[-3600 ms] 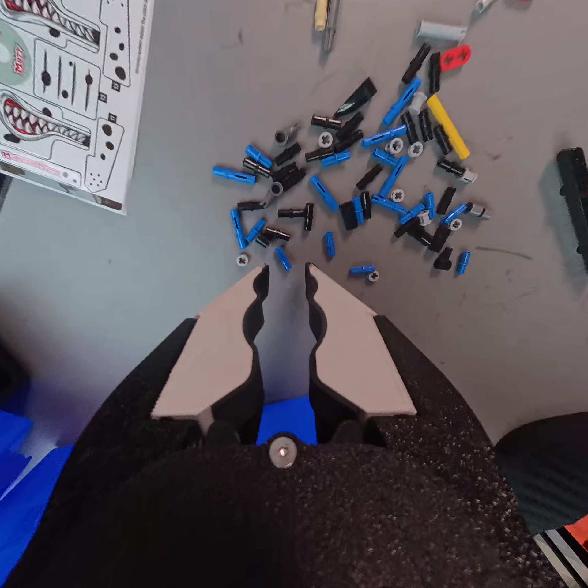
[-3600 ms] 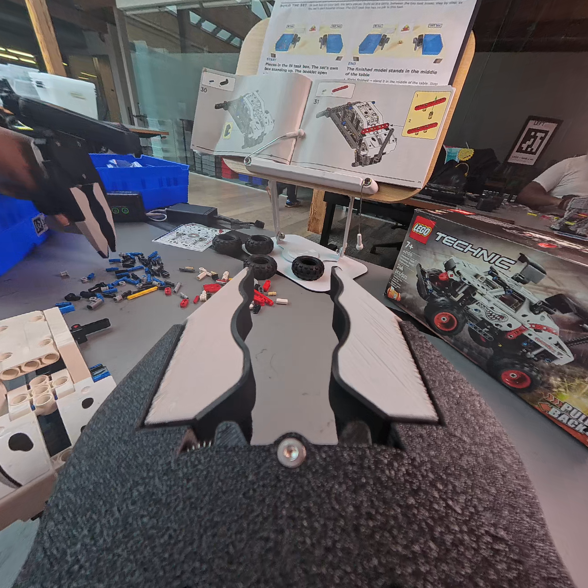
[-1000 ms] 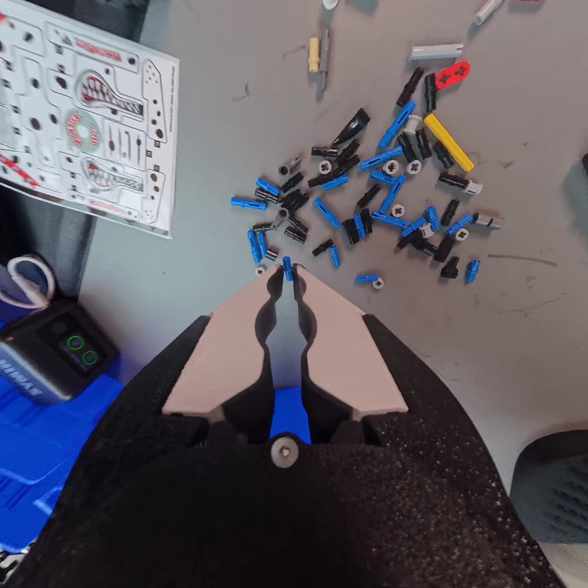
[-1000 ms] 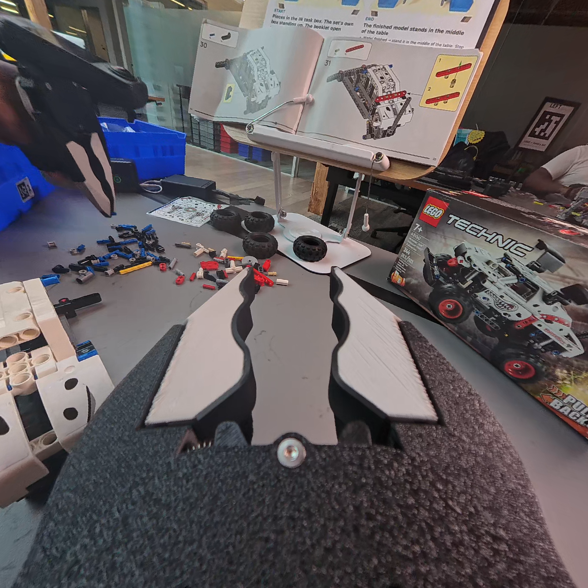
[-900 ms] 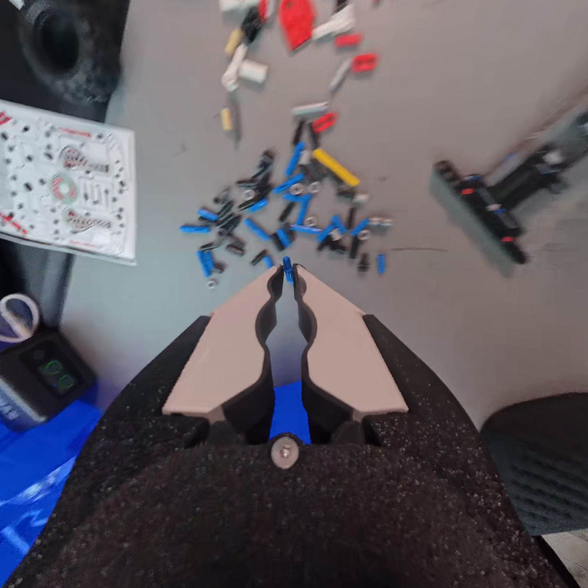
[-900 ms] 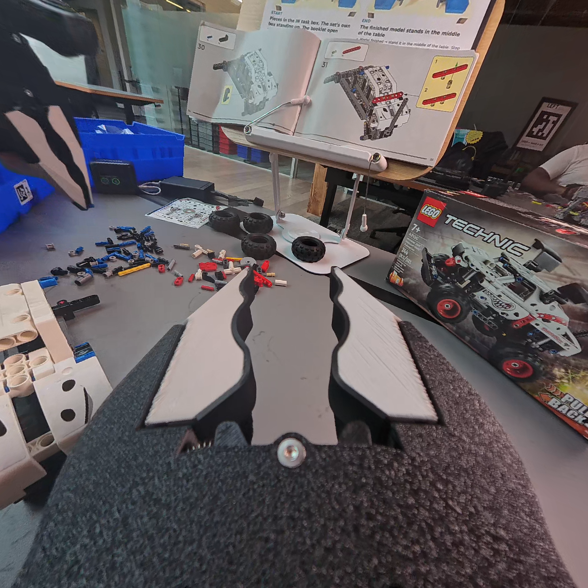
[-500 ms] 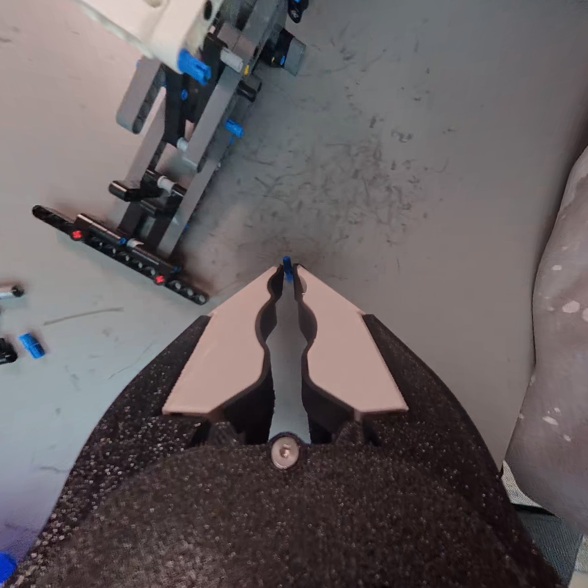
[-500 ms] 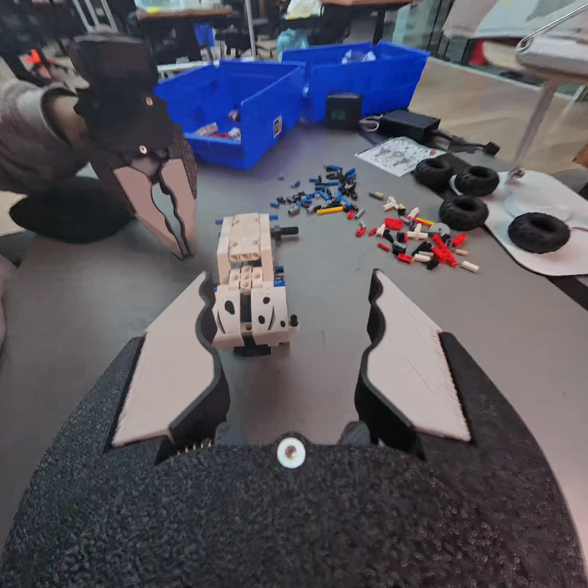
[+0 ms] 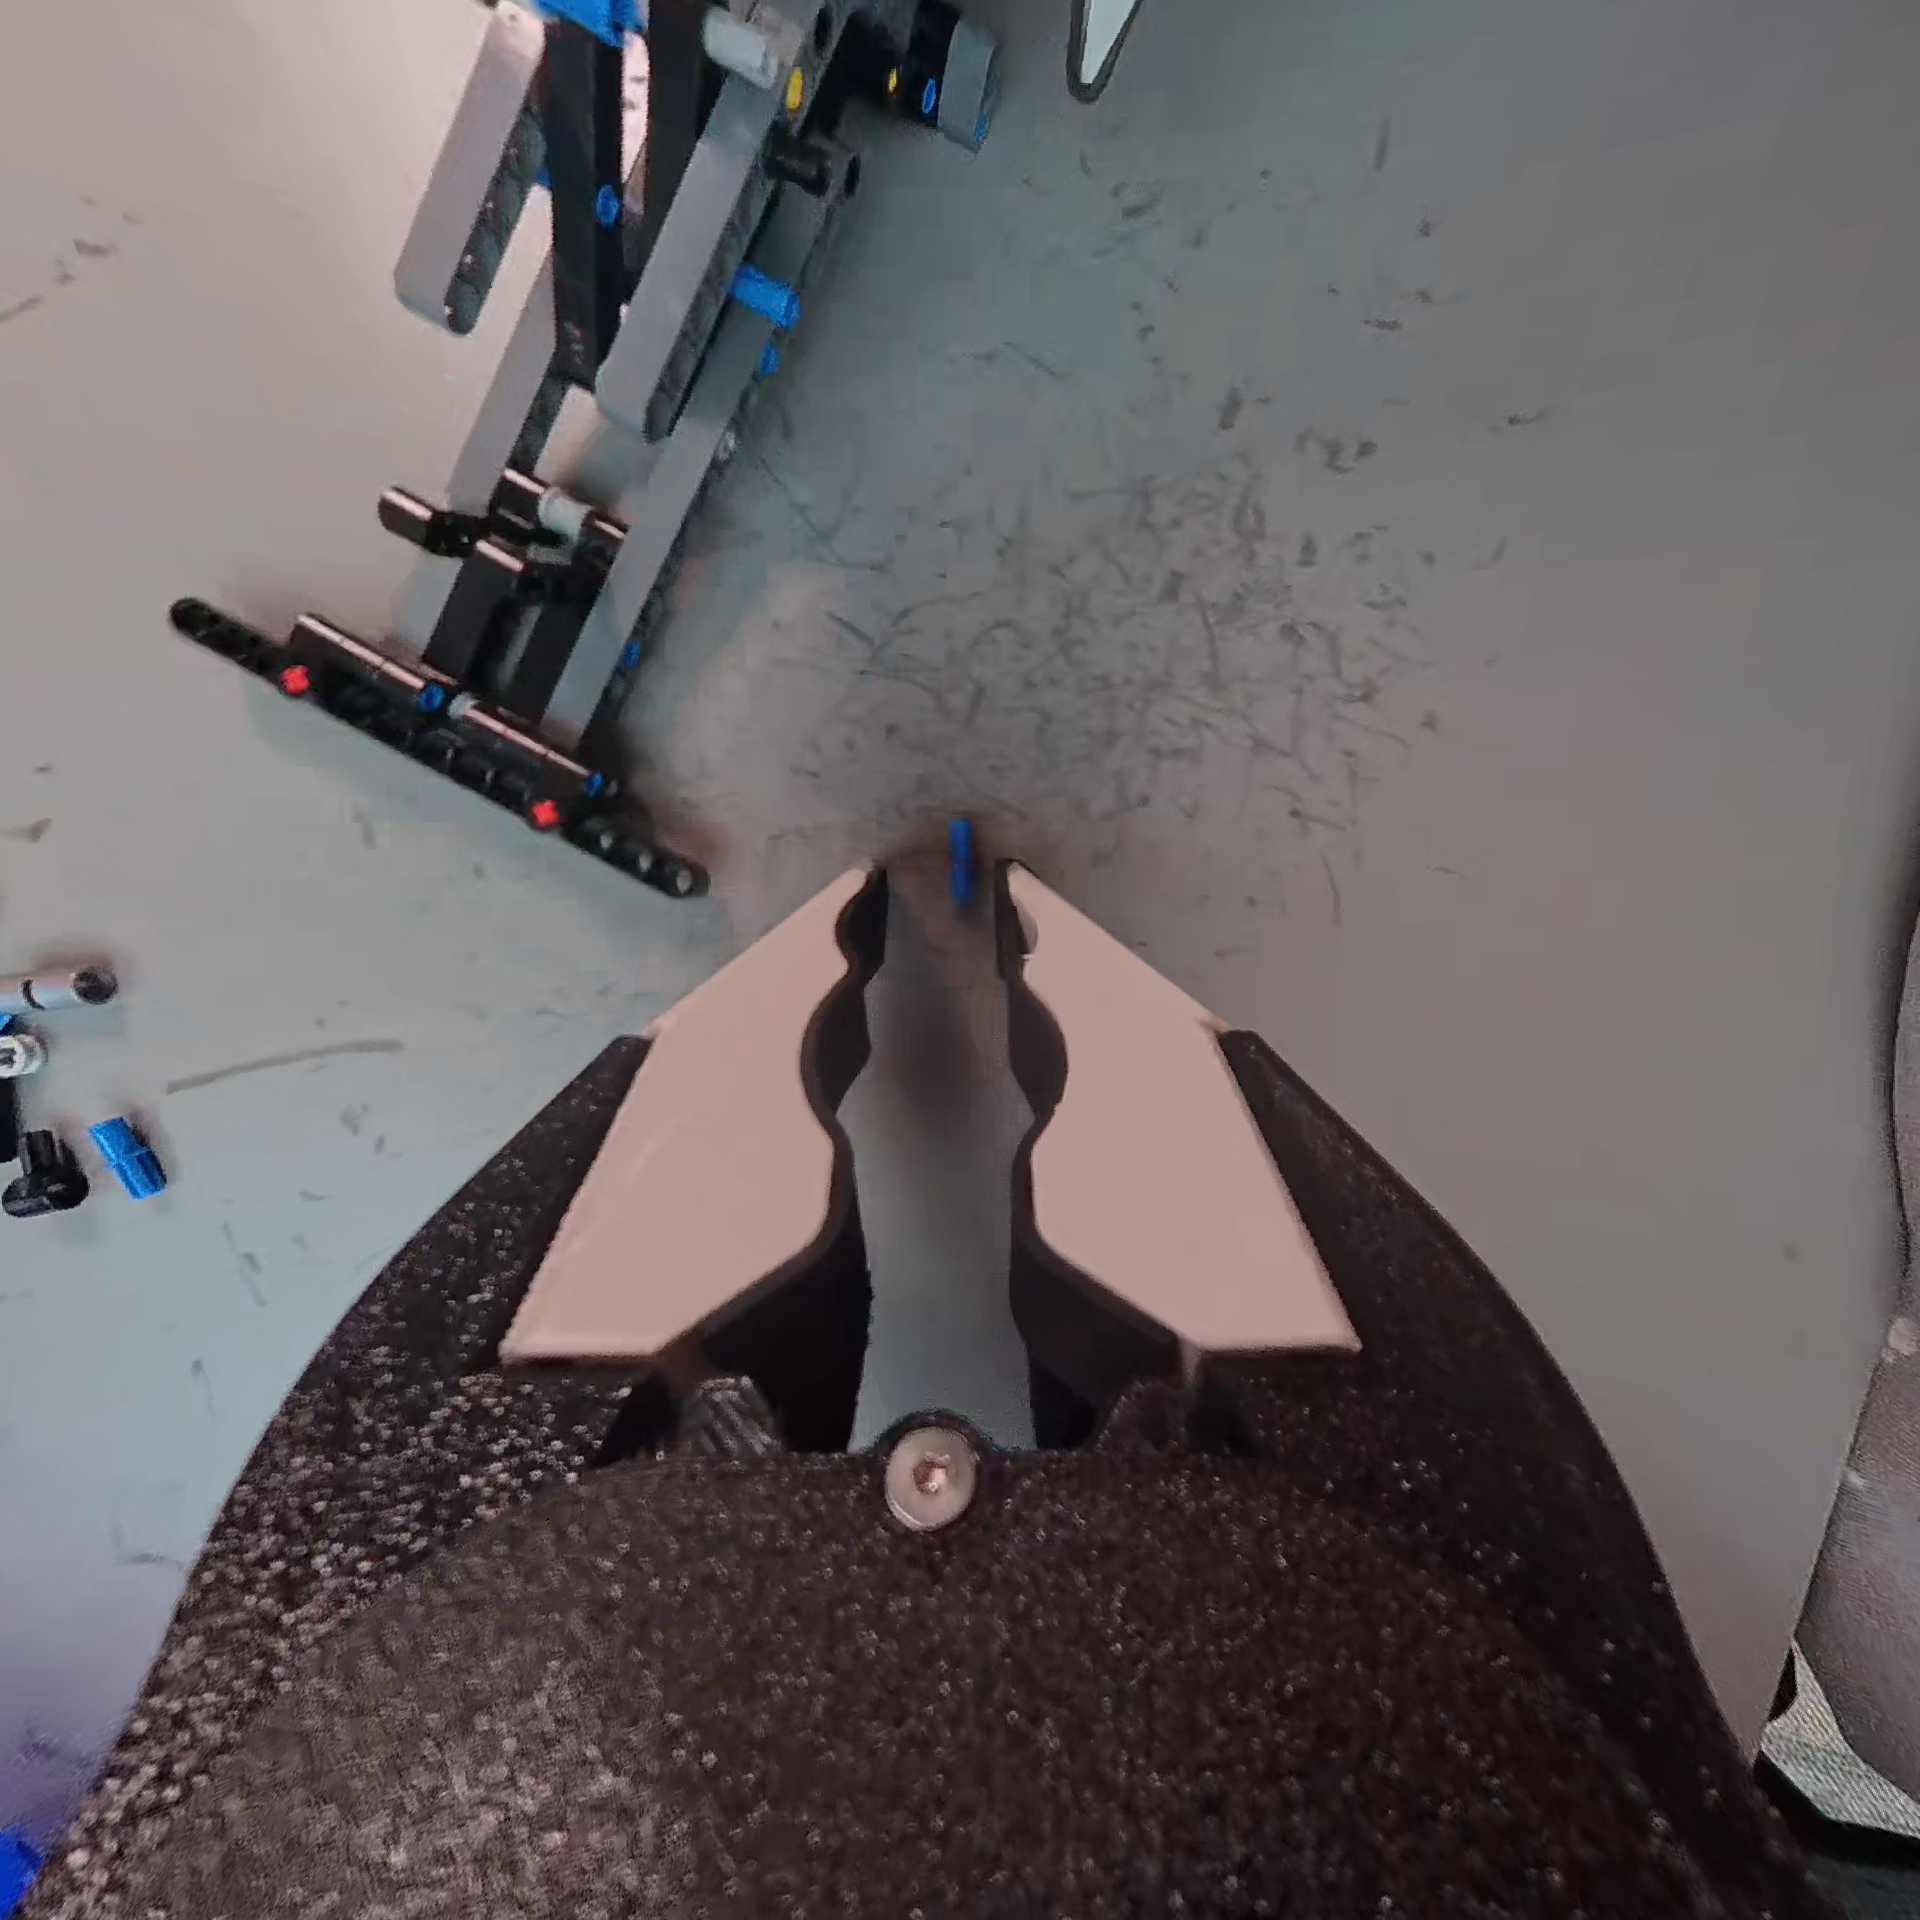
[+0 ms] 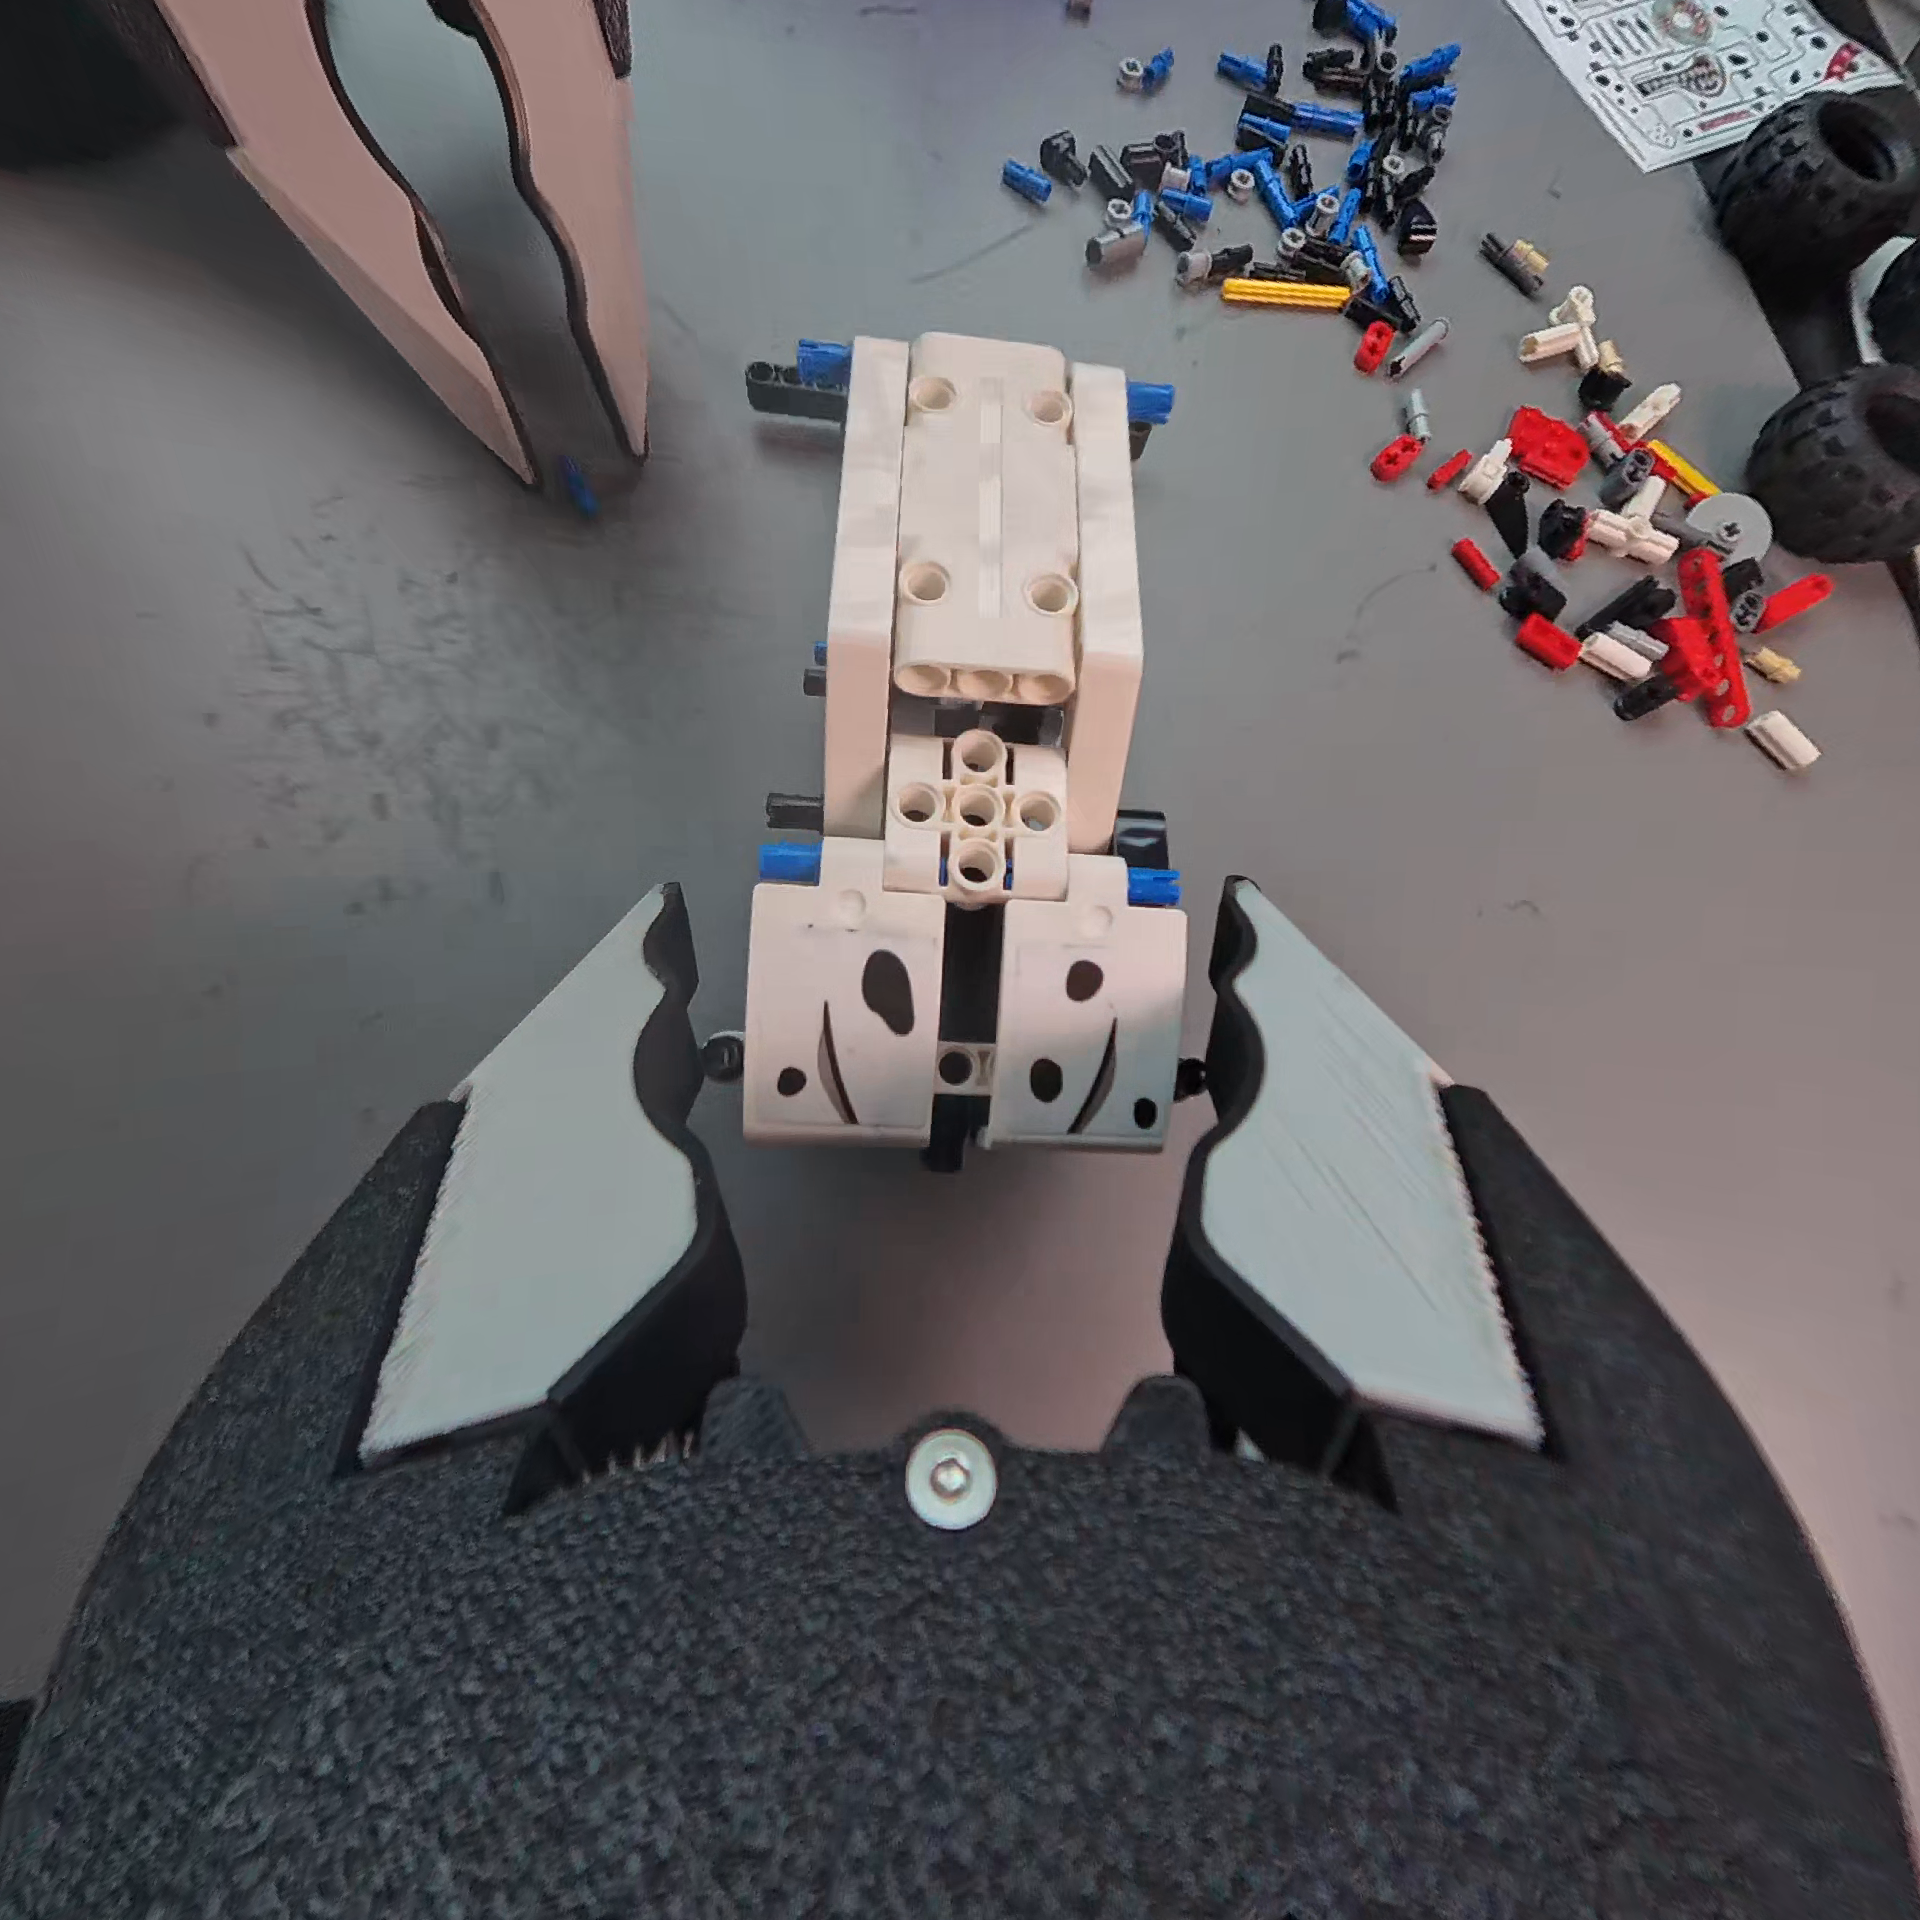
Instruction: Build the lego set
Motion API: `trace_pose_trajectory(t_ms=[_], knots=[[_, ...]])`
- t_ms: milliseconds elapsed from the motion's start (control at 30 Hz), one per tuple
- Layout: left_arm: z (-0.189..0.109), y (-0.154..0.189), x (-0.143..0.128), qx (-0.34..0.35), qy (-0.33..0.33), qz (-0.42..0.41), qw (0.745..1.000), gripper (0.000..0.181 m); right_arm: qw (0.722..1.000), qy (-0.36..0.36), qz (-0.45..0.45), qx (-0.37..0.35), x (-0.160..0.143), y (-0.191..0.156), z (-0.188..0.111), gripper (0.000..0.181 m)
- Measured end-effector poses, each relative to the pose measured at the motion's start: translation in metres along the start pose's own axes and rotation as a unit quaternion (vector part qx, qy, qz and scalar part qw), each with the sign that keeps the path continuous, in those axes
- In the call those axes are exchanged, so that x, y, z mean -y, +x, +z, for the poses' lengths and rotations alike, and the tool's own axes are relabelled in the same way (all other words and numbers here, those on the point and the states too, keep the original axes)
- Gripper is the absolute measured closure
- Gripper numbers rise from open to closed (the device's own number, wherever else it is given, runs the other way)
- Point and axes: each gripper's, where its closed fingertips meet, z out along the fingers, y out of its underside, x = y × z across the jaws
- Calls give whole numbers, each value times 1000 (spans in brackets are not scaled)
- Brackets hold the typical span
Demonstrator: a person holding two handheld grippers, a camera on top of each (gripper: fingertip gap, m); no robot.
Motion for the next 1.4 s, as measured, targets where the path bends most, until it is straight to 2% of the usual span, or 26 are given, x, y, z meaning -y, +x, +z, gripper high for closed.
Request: trace_pose_trajectory(t_ms=[100, 200, 267, 367, 467, 533, 633, 700, 800, 933, 1033, 1133, 1233, 1400], knots=[[-14, -2, 9, 0, 40, -10, 999, 159, 1000, -9, -1, -8, -8, 3, -7, 82], [-39, -16, 17, 29, 79, -24, 996, 157, 1000, -6, -4, -21, -9, 7, -10, 84], [-64, -32, 18, 62, 96, -30, 993, 155, 999, -8, -11, -33, -10, 10, -15, 88], [-118, -71, 9, 136, 110, -52, 983, 154, 999, 13, -1, -35, -4, 11, -27, 86], [-188, -121, -17, 223, 115, -105, 962, 154, 996, 69, 16, -56, 12, 17, -46, 92], [-230, -155, -48, 274, 93, -146, 946, 154, 990, 117, 32, -74, 23, 23, -58, 97], [-264, -191, -100, 286, 35, -201, 936, 156, 979, 173, 47, -99, 34, 29, -72, 100], [-264, -201, -136, 252, -32, -219, 942, 158, 973, 195, 55, -108, 35, 32, -76, 104], [-249, -211, -185, 204, -129, -243, 939, 159, 969, 201, 69, -128, 29, 40, -76, 107], [-213, -219, -227, 145, -214, -220, 941, 162, 963, 213, 93, -140, 24, 50, -75, 112], [-193, -228, -242, 125, -252, -200, 939, 164, 960, 218, 106, -144, 23, 54, -73, 114], [-180, -230, -244, 91, -262, -183, 943, 167, 959, 214, 114, -148, 20, 57, -70, 115], [-178, -238, -249, 88, -281, -160, 942, 164, 958, 210, 123, -150, 15, 60, -67, 115], [-178, -239, -249, 70, -278, -155, 945, 165, 960, 200, 128, -146, 9, 60, -59, 115]])
